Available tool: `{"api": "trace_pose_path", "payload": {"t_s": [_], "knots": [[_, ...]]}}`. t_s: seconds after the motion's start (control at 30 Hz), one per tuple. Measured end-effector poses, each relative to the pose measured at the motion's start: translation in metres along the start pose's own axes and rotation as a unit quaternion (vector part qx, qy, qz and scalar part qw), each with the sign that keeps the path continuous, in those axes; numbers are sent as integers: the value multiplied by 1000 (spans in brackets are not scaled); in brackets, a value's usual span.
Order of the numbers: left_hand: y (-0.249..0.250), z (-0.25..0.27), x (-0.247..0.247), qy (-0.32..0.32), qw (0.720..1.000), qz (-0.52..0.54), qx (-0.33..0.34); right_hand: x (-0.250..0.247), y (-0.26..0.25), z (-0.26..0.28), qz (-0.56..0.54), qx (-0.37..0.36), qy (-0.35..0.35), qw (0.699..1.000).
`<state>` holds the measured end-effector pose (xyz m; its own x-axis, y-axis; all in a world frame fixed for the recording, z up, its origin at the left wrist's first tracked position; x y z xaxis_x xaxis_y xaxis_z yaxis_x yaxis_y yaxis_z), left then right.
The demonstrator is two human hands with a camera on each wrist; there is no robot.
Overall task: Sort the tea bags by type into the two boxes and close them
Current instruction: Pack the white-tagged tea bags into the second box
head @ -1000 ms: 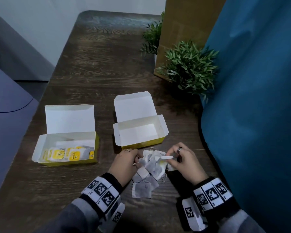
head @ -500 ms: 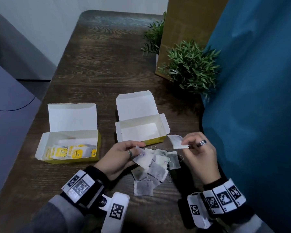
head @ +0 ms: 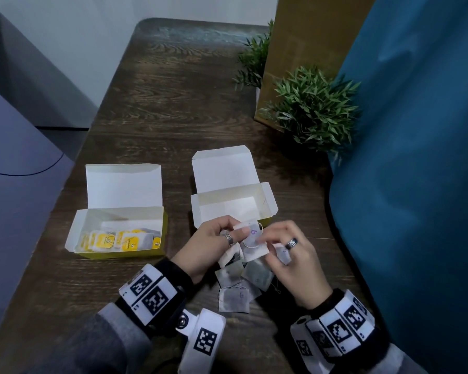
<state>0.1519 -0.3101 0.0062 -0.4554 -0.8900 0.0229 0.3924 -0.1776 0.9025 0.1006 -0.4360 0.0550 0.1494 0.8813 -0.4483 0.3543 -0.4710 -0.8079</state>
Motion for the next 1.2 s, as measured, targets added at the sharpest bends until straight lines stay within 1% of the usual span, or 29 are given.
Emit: {"api": "trace_pose_path", "payload": {"t_s": [0.03,0.07,0.1,0.13,0.17,0.2,0.27,0.3,0.33,0.47,0.53,0.57,0.6,0.63,0.67,0.7,0.73,0.77,0.8,0.83,0.87,0.97,1.07,1.13,1.2], "knots": [[1,0,-3,8,1000,-9,10,1,10,-2,-63,69,-8,996],[2,1,-5,13,1000,-18,20,4,19,-2,-155,150,-16,976],[3,1,-7,16,999,-28,29,11,26,-1,-256,223,-27,940],[4,2,-8,19,999,-35,37,17,31,0,-336,283,-38,897],[6,2,-9,25,998,-42,45,23,32,-2,-376,319,-54,868],[8,2,-12,31,997,-45,52,28,32,-5,-370,334,-83,863],[10,1,-16,39,997,-44,57,37,28,-16,-281,320,-154,892],[10,0,-18,43,996,-46,56,41,28,-21,-240,309,-177,903],[11,-1,-22,50,996,-49,56,44,29,-27,-216,306,-186,908],[20,-6,-46,119,987,-64,83,45,38,-51,-186,322,-161,914],[26,-8,-56,142,979,-99,104,48,37,-62,-161,306,-164,924],[28,-8,-59,150,975,-120,110,45,37,-71,-140,286,-146,937],[28,-9,-62,160,971,-137,110,38,40,-80,-107,264,-106,953],[28,-9,-66,171,967,-154,107,27,45,-92,-61,247,-57,966],[27,-9,-69,180,963,-176,101,17,56,-102,4,242,-21,970],[26,-10,-71,187,956,-205,95,11,68,-111,74,256,-17,964],[24,-10,-72,193,948,-237,88,10,83,-119,130,290,-46,947],[21,-11,-74,196,942,-261,80,14,98,-124,155,329,-91,927],[17,-12,-76,197,938,-274,74,21,111,-126,151,363,-136,909],[12,-14,-77,194,938,-278,70,29,119,-128,130,386,-168,898],[7,-16,-78,187,940,-277,64,34,125,-130,102,400,-179,893],[-7,-16,-78,176,944,-278,36,37,135,-134,51,405,-145,901],[-10,-14,-81,178,945,-273,35,37,135,-130,18,368,-159,916],[-10,-13,-84,178,948,-263,39,34,124,-126,-47,313,-153,936],[-11,-12,-83,167,948,-271,31,31,113,-117,-99,267,-140,948]]}}
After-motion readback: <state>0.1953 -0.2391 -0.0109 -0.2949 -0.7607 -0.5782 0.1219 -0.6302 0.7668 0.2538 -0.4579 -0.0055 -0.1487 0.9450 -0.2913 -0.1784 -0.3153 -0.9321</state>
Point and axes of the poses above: each hand's wrist, its own z-axis away from the middle knuckle, its own x-axis out of the palm, y = z × x, the point moved 9 cm from there along -z, towards the middle knuckle, and after that the axes turned 7 degrees about -z, right-handed, at the moved point
